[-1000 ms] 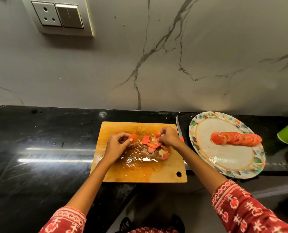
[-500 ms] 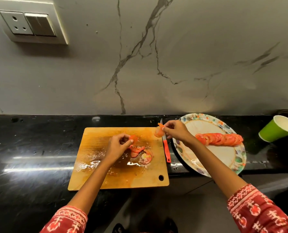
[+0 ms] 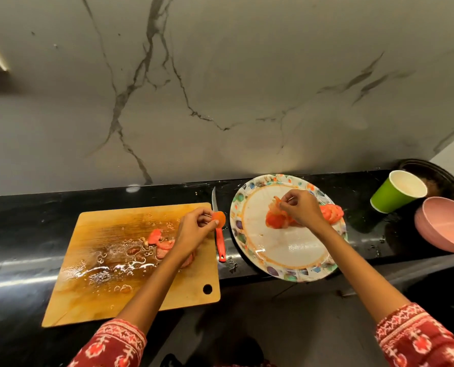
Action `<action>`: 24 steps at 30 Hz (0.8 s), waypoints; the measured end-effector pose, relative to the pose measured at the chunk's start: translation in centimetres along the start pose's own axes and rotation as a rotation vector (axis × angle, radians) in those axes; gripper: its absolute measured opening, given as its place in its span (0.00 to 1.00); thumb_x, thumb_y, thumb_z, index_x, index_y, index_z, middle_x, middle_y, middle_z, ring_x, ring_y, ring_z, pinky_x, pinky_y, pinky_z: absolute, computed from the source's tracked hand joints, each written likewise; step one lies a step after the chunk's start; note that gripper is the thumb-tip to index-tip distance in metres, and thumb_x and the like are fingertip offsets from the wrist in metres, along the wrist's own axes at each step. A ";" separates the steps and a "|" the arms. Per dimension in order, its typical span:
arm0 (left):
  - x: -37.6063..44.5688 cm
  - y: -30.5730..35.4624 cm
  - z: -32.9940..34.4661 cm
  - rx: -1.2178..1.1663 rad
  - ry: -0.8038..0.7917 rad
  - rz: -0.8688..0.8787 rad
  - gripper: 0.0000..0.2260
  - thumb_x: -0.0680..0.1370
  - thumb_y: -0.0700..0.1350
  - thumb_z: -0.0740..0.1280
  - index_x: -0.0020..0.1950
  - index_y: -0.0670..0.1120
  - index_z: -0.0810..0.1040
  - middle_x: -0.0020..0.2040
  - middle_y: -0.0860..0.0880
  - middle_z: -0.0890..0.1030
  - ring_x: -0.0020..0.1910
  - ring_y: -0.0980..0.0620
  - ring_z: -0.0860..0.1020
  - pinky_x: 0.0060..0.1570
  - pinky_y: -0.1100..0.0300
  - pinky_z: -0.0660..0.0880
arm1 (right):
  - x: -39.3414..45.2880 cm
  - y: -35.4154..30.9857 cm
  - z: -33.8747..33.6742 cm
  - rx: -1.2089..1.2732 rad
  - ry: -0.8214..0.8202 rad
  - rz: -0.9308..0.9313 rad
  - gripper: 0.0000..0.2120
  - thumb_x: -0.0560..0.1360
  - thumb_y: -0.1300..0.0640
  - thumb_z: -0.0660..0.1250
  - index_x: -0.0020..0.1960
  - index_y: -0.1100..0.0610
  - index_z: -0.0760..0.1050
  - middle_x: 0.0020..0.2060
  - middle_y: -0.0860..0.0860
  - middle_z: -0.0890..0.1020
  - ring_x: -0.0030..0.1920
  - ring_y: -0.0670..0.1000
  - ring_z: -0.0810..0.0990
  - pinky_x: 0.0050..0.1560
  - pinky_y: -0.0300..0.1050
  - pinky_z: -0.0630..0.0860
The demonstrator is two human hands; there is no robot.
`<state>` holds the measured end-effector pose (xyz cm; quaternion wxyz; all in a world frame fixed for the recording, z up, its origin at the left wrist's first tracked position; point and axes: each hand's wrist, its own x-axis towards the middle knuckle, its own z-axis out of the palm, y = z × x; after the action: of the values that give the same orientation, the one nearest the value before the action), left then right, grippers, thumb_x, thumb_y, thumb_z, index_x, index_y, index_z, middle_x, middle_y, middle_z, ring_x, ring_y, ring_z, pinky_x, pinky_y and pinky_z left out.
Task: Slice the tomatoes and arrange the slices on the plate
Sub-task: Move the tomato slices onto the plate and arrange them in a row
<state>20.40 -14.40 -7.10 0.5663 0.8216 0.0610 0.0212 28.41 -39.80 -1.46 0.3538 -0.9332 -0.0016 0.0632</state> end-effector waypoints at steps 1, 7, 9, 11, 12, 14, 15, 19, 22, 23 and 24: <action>0.1 0.2 0.5 0.003 0.001 0.001 0.05 0.72 0.39 0.70 0.47 0.46 0.78 0.41 0.49 0.82 0.42 0.53 0.81 0.43 0.60 0.79 | 0.1 0.1 0.2 0.006 -0.007 -0.022 0.05 0.73 0.59 0.70 0.45 0.62 0.80 0.43 0.57 0.83 0.44 0.52 0.79 0.47 0.47 0.76; 0.8 1.2 2.4 0.024 -0.010 -0.013 0.05 0.72 0.39 0.71 0.45 0.46 0.78 0.41 0.51 0.82 0.41 0.55 0.81 0.41 0.64 0.78 | 0.6 1.1 1.6 0.018 0.009 0.072 0.07 0.72 0.55 0.71 0.43 0.60 0.81 0.38 0.52 0.80 0.42 0.49 0.77 0.43 0.47 0.76; 1.0 1.5 3.0 0.012 -0.026 -0.013 0.05 0.71 0.40 0.72 0.44 0.46 0.78 0.41 0.50 0.82 0.40 0.56 0.80 0.41 0.64 0.78 | 0.6 1.7 1.9 -0.050 0.001 0.086 0.08 0.72 0.55 0.71 0.43 0.60 0.81 0.38 0.52 0.80 0.41 0.49 0.77 0.42 0.44 0.75; 1.1 1.8 3.6 0.000 -0.051 -0.006 0.04 0.71 0.39 0.72 0.44 0.45 0.79 0.40 0.51 0.82 0.38 0.60 0.80 0.40 0.67 0.77 | 0.6 2.5 2.1 -0.118 0.018 0.073 0.10 0.72 0.53 0.71 0.43 0.61 0.81 0.38 0.53 0.82 0.40 0.50 0.78 0.41 0.45 0.75; 1.1 1.9 3.8 0.001 -0.058 0.003 0.04 0.71 0.39 0.72 0.44 0.44 0.79 0.39 0.51 0.81 0.37 0.61 0.79 0.39 0.69 0.76 | 0.6 2.8 2.2 -0.146 0.039 0.064 0.10 0.72 0.53 0.71 0.44 0.61 0.82 0.38 0.54 0.83 0.41 0.50 0.79 0.41 0.45 0.75; 1.2 2.1 4.3 0.015 -0.057 0.020 0.04 0.72 0.40 0.72 0.45 0.44 0.79 0.39 0.51 0.82 0.36 0.60 0.79 0.37 0.69 0.75 | 0.5 3.2 2.2 -0.186 0.075 0.047 0.10 0.73 0.53 0.70 0.44 0.61 0.81 0.38 0.55 0.83 0.41 0.52 0.80 0.39 0.44 0.74; 1.2 2.3 4.5 0.019 -0.052 0.026 0.04 0.72 0.40 0.72 0.45 0.44 0.79 0.39 0.51 0.81 0.36 0.59 0.78 0.37 0.68 0.75 | 0.5 3.3 2.1 -0.196 0.081 0.039 0.10 0.73 0.53 0.70 0.44 0.60 0.81 0.38 0.55 0.83 0.42 0.52 0.80 0.39 0.43 0.73; 1.3 2.9 5.2 -0.024 -0.037 0.012 0.04 0.72 0.38 0.71 0.45 0.41 0.78 0.36 0.53 0.79 0.33 0.62 0.78 0.32 0.70 0.73 | 0.3 3.0 1.5 -0.129 0.071 -0.055 0.10 0.73 0.53 0.70 0.45 0.60 0.80 0.39 0.53 0.82 0.42 0.50 0.79 0.43 0.47 0.77; 1.3 3.3 5.6 -0.135 -0.081 -0.036 0.05 0.73 0.37 0.69 0.47 0.40 0.77 0.38 0.47 0.80 0.33 0.59 0.79 0.31 0.68 0.75 | 0.0 1.7 1.0 0.062 -0.093 -0.181 0.08 0.73 0.57 0.70 0.49 0.60 0.80 0.44 0.53 0.83 0.44 0.47 0.78 0.43 0.39 0.76; 1.2 3.4 5.8 -0.167 -0.097 -0.051 0.04 0.73 0.37 0.69 0.47 0.41 0.77 0.39 0.46 0.80 0.35 0.56 0.80 0.32 0.65 0.76 | -0.2 1.2 0.9 0.107 -0.166 -0.222 0.08 0.73 0.58 0.69 0.51 0.60 0.80 0.46 0.54 0.83 0.44 0.48 0.78 0.43 0.38 0.76; 1.3 3.4 6.0 -0.181 -0.104 -0.061 0.04 0.74 0.38 0.69 0.47 0.43 0.77 0.39 0.46 0.80 0.36 0.53 0.80 0.33 0.63 0.77 | -0.4 0.7 0.9 0.129 -0.227 -0.256 0.09 0.73 0.59 0.69 0.52 0.60 0.80 0.46 0.54 0.83 0.44 0.49 0.79 0.44 0.38 0.77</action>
<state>22.55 -21.01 -6.14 0.6412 0.7647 0.0543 -0.0335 27.91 -39.77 -2.58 0.4154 -0.8877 -0.1561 0.1224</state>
